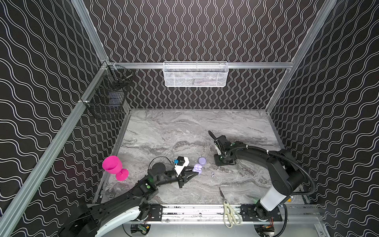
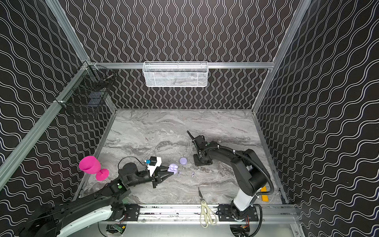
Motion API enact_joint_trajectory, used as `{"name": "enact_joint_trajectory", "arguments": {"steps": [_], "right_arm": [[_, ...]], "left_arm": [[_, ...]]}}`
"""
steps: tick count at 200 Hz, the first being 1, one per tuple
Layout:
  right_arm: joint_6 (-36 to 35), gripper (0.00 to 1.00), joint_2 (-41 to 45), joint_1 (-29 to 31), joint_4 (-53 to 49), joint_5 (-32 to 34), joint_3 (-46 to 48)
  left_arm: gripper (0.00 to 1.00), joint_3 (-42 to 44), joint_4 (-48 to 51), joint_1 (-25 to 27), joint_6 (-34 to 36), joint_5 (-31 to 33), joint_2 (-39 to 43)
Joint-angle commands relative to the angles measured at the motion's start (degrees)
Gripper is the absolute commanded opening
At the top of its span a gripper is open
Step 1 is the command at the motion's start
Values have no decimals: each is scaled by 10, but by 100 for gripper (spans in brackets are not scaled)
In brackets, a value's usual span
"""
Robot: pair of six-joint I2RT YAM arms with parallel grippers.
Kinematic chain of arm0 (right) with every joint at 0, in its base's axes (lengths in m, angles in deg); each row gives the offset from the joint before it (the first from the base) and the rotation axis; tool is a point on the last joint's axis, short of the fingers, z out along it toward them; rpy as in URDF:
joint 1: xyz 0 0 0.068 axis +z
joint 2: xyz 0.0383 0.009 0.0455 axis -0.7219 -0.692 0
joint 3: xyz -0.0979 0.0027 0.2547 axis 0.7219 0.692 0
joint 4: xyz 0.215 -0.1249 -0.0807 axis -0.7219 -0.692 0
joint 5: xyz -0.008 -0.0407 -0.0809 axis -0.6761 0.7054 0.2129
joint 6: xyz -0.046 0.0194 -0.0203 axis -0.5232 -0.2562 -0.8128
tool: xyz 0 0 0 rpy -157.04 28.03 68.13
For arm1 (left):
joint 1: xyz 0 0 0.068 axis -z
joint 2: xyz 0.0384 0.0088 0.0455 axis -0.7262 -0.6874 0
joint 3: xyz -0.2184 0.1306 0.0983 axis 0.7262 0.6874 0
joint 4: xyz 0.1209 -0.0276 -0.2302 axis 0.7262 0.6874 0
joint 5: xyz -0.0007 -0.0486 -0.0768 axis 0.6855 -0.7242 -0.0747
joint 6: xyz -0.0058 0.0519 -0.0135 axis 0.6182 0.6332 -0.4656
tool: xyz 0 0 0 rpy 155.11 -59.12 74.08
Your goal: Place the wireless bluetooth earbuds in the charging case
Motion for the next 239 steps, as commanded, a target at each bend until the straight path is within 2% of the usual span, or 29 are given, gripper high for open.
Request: {"name": "enact_joint_trajectory", "arguments": {"steps": [1, 168, 191, 239], "right_arm": [[-10, 36, -5, 4, -12, 0, -4], [-16, 30, -10, 11, -21, 16, -19], [-18, 36, -5, 11, -24, 22, -17], [-29, 37, -2, 13, -27, 16, -15]], "left_arm": [[15, -6, -11, 0, 13, 2, -1], [15, -6, -12, 0, 12, 0, -2], [15, -6, -10, 1, 13, 1, 0], [15, -7, -13, 0, 12, -1, -5]]}}
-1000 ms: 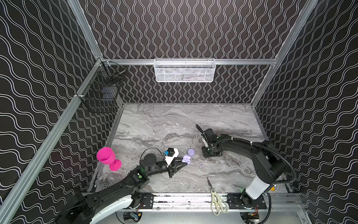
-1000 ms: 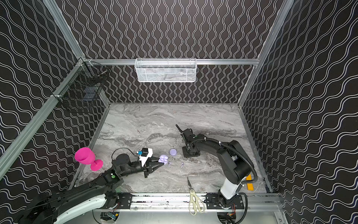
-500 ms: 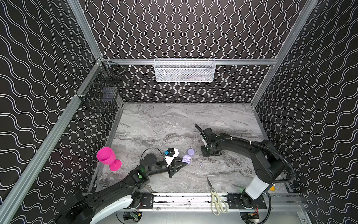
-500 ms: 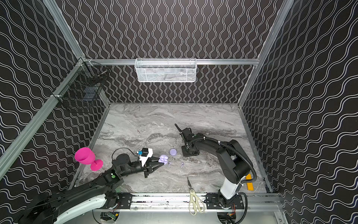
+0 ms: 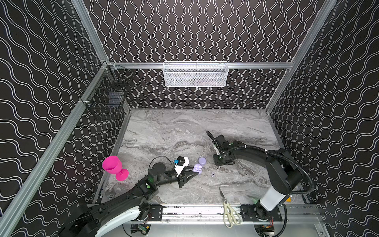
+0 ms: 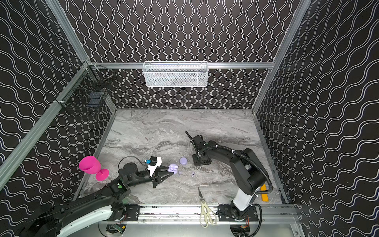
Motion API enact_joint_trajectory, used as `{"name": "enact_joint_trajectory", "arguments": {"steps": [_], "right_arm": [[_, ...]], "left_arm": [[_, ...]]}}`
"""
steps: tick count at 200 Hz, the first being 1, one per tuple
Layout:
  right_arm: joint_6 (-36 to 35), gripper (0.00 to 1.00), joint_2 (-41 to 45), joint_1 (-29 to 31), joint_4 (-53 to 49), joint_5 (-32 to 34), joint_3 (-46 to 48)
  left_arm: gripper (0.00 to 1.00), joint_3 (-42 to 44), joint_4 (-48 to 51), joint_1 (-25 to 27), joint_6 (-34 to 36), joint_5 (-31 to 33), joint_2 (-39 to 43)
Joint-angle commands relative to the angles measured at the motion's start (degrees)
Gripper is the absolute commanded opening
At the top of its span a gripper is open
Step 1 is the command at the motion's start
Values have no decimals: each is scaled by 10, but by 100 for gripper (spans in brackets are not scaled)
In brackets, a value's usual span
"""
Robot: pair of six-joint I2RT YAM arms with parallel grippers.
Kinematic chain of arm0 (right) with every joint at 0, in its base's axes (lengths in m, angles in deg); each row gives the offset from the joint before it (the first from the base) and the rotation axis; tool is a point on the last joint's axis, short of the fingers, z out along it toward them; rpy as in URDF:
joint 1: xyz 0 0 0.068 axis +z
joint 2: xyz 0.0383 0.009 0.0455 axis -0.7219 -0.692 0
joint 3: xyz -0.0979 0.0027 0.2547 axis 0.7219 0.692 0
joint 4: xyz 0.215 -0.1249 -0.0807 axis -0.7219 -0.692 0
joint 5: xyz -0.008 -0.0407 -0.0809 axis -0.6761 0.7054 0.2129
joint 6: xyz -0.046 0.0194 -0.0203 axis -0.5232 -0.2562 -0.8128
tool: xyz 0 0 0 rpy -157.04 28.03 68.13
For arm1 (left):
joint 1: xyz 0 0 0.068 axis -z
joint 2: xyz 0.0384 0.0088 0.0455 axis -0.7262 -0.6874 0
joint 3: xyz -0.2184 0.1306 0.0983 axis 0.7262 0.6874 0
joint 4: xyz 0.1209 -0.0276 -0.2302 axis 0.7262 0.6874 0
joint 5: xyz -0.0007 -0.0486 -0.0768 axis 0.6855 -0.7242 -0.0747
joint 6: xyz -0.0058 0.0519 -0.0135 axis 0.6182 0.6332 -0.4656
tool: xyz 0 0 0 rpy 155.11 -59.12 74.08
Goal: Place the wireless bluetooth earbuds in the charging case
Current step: 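Close the right gripper on the lavender earbud and lift it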
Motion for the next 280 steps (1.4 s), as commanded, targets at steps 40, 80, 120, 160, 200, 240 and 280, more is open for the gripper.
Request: {"name": "enact_joint_trajectory", "arguments": {"steps": [40, 80, 120, 160, 200, 240, 280], "right_arm": [[-13, 36, 7, 8, -15, -6, 4], [-10, 35, 2, 10, -17, 3, 4], [-11, 35, -5, 10, -18, 12, 0], [-12, 34, -10, 10, -17, 14, -3], [-13, 32, -13, 11, -16, 14, -2], [-11, 31, -14, 13, -19, 16, -2], [-10, 29, -14, 14, -19, 18, -1]], "left_arm": [[15, -8, -14, 0, 11, -3, -3], [15, -8, -16, 0, 11, -3, -6], [15, -9, -16, -1, 10, -4, -8], [15, -8, -16, 0, 10, -4, -9], [15, -9, -16, -1, 9, -4, -10], [15, -9, -16, 0, 11, -4, -9], [15, -8, -16, 0, 10, -4, -8]]}}
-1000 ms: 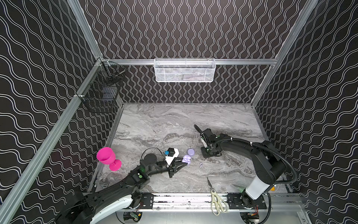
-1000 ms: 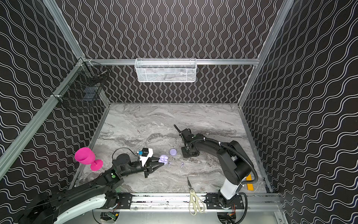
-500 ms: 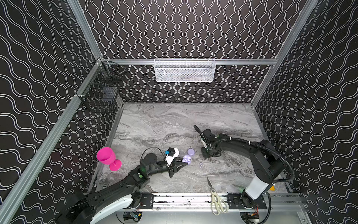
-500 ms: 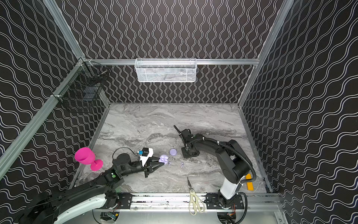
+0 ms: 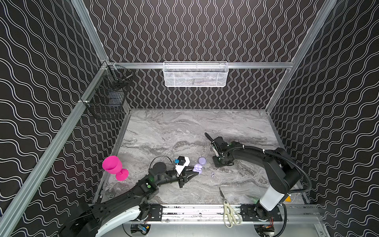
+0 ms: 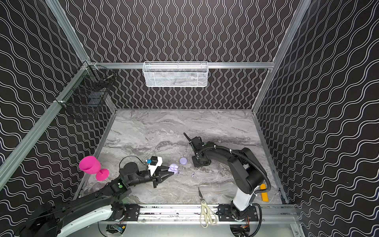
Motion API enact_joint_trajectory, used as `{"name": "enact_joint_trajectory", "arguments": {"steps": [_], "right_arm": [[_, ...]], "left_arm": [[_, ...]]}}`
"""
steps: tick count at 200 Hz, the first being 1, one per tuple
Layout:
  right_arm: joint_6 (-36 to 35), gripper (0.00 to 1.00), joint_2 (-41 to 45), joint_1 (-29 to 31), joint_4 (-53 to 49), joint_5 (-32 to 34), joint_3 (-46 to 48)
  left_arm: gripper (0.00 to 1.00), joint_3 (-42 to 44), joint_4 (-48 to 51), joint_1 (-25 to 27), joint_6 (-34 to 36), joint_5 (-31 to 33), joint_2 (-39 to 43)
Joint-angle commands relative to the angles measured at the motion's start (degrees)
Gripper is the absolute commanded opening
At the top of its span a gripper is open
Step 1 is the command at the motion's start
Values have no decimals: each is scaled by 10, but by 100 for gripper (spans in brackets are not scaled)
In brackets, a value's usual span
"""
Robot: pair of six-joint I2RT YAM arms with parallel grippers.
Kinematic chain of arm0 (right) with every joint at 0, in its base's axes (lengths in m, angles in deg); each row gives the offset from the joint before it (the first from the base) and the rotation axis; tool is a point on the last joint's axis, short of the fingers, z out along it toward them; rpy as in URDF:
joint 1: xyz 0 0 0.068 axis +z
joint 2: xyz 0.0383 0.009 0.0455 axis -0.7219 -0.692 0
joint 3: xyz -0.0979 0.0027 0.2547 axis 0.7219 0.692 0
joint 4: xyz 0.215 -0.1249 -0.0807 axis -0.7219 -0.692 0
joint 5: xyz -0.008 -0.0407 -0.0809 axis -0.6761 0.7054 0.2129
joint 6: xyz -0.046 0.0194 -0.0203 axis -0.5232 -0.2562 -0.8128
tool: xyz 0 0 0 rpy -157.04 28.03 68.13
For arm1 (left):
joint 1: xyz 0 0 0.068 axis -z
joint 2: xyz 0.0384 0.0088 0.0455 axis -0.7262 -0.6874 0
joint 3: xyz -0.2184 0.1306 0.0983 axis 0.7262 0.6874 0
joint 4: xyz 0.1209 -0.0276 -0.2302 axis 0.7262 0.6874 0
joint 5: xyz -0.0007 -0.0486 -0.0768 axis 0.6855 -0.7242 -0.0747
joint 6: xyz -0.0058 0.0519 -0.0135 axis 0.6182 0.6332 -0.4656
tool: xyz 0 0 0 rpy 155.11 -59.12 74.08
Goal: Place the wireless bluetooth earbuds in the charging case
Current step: 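Close the right gripper on the lavender earbud and lift it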
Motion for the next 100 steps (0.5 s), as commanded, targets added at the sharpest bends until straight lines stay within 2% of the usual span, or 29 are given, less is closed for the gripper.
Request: {"name": "enact_joint_trajectory", "arguments": {"steps": [1, 100], "right_arm": [[1, 29, -2, 1, -10, 3, -1], [5, 23, -2, 3, -3, 3, 3]], "left_arm": [[15, -5, -15, 0, 10, -4, 0], [15, -6, -13, 0, 11, -2, 1]]}}
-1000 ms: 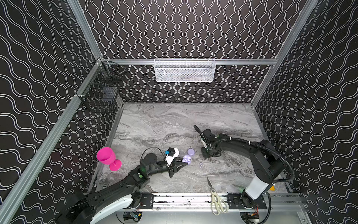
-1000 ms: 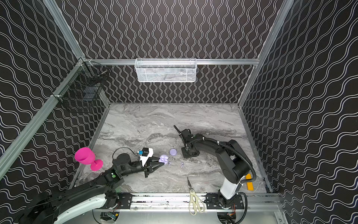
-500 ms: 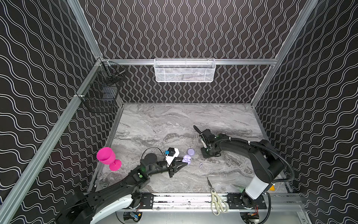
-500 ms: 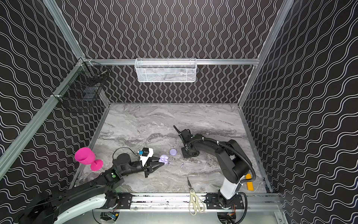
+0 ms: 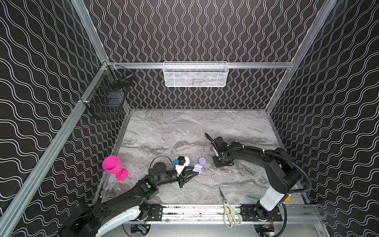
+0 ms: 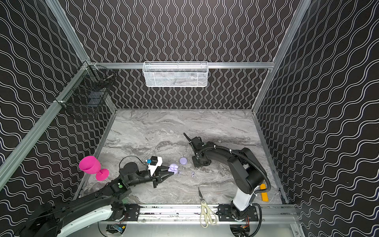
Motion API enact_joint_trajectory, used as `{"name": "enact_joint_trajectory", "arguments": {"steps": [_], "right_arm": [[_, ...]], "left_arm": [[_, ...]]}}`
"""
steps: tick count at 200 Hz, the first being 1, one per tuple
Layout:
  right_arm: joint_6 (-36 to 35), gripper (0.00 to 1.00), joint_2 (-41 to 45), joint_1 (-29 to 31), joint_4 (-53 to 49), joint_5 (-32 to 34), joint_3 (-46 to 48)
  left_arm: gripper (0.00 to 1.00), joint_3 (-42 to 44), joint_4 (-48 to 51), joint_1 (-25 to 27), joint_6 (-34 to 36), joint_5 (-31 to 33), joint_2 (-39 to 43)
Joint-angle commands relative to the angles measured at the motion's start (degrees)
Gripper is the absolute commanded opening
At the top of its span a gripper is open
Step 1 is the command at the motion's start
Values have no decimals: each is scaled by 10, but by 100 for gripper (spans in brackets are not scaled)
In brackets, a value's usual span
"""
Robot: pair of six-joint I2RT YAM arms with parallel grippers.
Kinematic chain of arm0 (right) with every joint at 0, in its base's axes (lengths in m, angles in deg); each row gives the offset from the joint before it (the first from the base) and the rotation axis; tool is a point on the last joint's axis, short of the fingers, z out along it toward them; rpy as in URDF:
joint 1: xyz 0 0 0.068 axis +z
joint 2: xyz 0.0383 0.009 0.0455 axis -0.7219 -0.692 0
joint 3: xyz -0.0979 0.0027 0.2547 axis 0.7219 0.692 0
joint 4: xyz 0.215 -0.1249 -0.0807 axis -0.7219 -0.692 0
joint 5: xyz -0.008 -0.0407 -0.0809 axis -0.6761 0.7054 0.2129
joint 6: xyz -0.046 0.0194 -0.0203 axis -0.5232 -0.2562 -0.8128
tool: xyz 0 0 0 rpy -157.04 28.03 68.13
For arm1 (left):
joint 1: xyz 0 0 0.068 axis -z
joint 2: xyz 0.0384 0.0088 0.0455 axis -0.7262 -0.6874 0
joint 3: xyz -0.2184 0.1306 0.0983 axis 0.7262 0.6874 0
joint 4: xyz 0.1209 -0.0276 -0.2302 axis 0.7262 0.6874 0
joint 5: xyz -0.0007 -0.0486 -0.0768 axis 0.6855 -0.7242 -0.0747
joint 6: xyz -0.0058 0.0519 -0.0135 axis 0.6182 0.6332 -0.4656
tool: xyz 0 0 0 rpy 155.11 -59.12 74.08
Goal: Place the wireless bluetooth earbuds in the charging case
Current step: 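Close the right gripper on the lavender earbud and lift it, then carry the earbud with the right gripper over the case in the left gripper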
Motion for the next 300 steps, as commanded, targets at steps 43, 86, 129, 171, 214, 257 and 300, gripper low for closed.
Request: {"name": "enact_joint_trajectory", "arguments": {"steps": [43, 86, 129, 171, 214, 257, 300], "right_arm": [[7, 19, 1, 2, -1, -1, 3], [17, 18, 17, 2, 11, 3, 23], [44, 17, 71, 3, 36, 19, 44], [80, 16, 142, 32, 54, 65, 63], [130, 16, 208, 81, 74, 107, 74], [164, 16, 233, 124, 78, 134, 59], [193, 15, 249, 163, 75, 171, 36]], "left_arm": [[15, -6, -12, 0, 11, -1, 1], [15, -5, -13, 0, 12, -1, -1], [15, -5, -11, 0, 12, 1, 1], [15, -5, -12, -1, 10, 4, -2], [14, -6, -14, 0, 7, 15, -11], [14, -5, -11, -1, 6, 47, -8], [14, 0, -41, -1, -6, 78, -26]]}}
